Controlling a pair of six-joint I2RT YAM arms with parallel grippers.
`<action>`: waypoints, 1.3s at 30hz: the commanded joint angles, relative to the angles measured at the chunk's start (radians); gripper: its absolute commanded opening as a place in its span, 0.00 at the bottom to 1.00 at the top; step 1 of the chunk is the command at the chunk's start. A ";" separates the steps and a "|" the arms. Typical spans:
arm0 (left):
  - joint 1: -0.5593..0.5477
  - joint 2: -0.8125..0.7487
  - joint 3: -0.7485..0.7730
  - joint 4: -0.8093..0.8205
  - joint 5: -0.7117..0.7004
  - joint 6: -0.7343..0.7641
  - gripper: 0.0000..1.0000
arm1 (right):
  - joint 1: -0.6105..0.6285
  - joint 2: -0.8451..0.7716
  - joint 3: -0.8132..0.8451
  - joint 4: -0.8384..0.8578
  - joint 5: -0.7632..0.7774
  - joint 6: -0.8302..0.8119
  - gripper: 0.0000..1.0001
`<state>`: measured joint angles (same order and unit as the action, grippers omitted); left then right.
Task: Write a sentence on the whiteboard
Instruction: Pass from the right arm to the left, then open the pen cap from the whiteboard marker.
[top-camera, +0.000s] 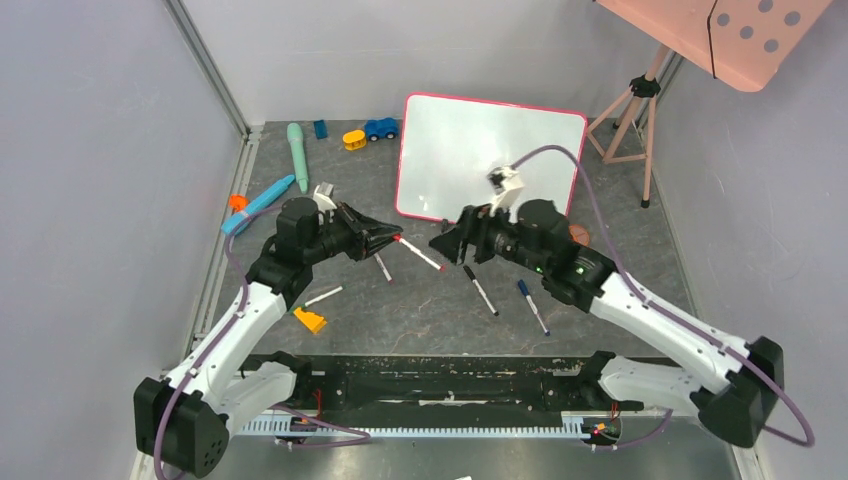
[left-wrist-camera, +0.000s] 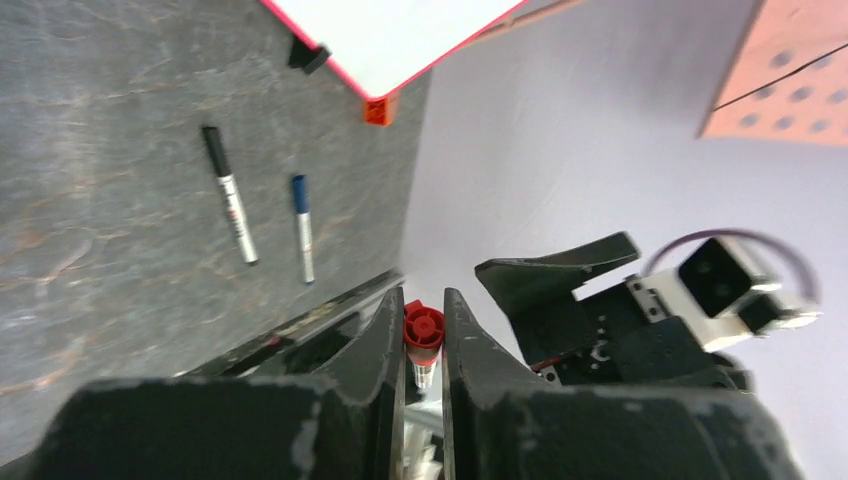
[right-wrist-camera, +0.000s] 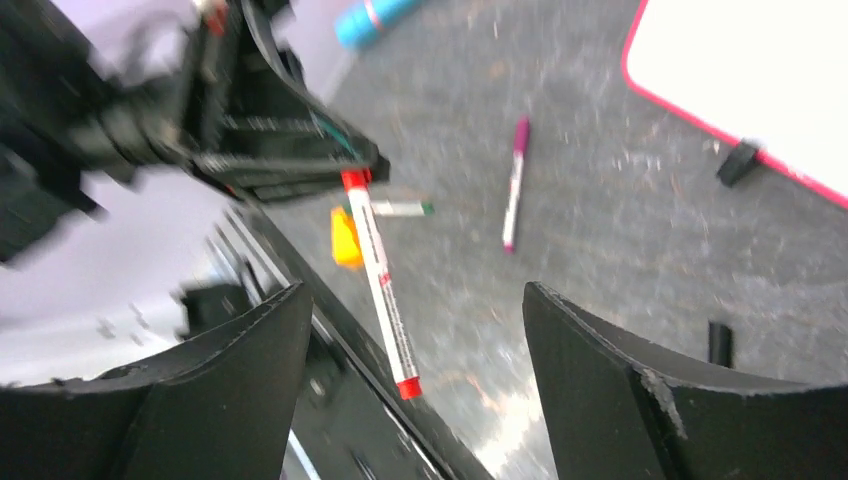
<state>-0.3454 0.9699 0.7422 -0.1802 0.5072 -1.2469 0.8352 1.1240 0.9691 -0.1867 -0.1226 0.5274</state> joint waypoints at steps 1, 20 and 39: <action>-0.006 -0.012 -0.035 0.262 -0.092 -0.329 0.02 | -0.054 -0.087 -0.145 0.426 0.027 0.265 0.79; -0.013 0.050 0.084 0.226 -0.112 -0.352 0.02 | -0.044 0.125 -0.018 0.533 -0.024 0.398 0.59; -0.020 0.075 0.091 0.204 -0.062 -0.329 0.02 | -0.038 0.149 0.006 0.527 -0.042 0.391 0.33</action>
<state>-0.3557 1.0374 0.7925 0.0223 0.4091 -1.5776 0.7944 1.2785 0.9272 0.2985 -0.1566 0.9195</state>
